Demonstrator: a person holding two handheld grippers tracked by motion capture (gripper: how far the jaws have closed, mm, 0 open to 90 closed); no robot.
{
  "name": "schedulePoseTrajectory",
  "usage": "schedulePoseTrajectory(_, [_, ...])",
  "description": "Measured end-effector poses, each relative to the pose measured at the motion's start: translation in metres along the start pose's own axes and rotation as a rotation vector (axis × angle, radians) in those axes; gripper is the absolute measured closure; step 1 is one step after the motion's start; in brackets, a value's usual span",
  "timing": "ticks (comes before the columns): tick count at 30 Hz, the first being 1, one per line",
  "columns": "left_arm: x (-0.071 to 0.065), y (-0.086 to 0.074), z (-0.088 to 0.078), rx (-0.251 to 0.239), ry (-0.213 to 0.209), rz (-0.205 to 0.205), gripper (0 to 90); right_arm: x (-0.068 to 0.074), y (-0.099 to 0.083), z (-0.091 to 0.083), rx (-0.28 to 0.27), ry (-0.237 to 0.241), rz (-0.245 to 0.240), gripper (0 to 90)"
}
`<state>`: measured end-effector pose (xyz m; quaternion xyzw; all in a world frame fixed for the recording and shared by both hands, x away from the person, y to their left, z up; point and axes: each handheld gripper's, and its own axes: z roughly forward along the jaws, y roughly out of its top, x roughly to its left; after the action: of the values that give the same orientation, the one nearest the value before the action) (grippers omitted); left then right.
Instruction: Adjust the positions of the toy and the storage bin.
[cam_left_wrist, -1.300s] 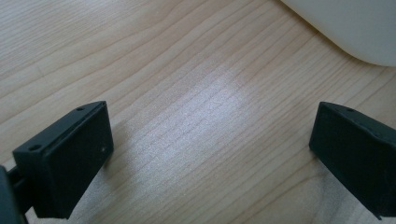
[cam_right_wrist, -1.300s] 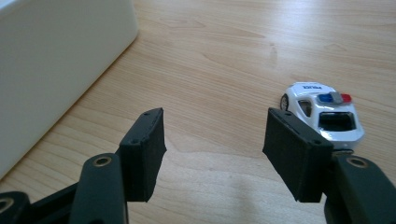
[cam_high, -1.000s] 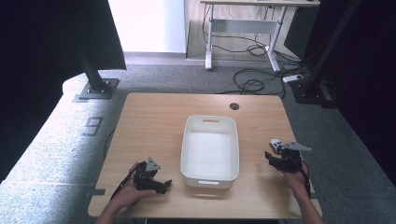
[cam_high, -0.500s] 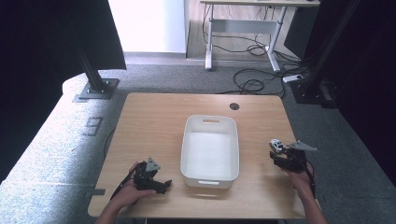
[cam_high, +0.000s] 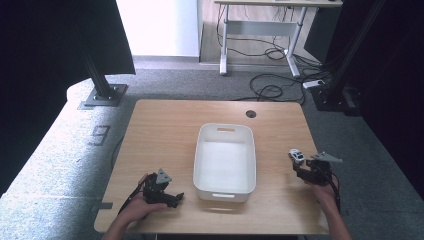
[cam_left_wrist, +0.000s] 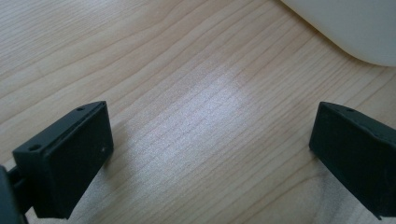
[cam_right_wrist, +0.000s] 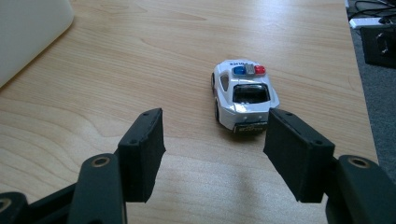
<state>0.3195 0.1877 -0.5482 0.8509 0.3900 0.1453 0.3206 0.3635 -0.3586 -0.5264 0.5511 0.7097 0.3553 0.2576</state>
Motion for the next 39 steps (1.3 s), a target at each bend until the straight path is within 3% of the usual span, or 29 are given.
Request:
schedulePoseTrajectory(10, [0.000, 0.000, 0.000, 0.000, -0.002, 0.002, 0.0, -0.005, 0.000, 0.007, 0.002, -0.011, 0.025, 36.6])
schedulePoseTrajectory(14, [0.000, 0.000, 0.000, 0.000, -0.003, 0.002, 0.0, -0.005, 0.005, 0.011, 0.014, -0.011, 0.009, 36.6])
schedulePoseTrajectory(25, [0.000, 0.000, 0.000, 0.001, -0.003, 0.002, 0.0, -0.012, 0.013, 0.013, -0.005, -0.008, 0.055, 37.7])
schedulePoseTrajectory(33, [0.000, 0.000, 0.000, 0.001, -0.003, 0.003, 0.0, -0.012, 0.022, 0.024, 0.017, -0.024, 0.013, 37.7])
schedulePoseTrajectory(39, [0.000, 0.000, 0.000, 0.001, -0.003, 0.003, 0.0, -0.014, 0.023, 0.029, 0.020, -0.030, 0.036, 38.0])
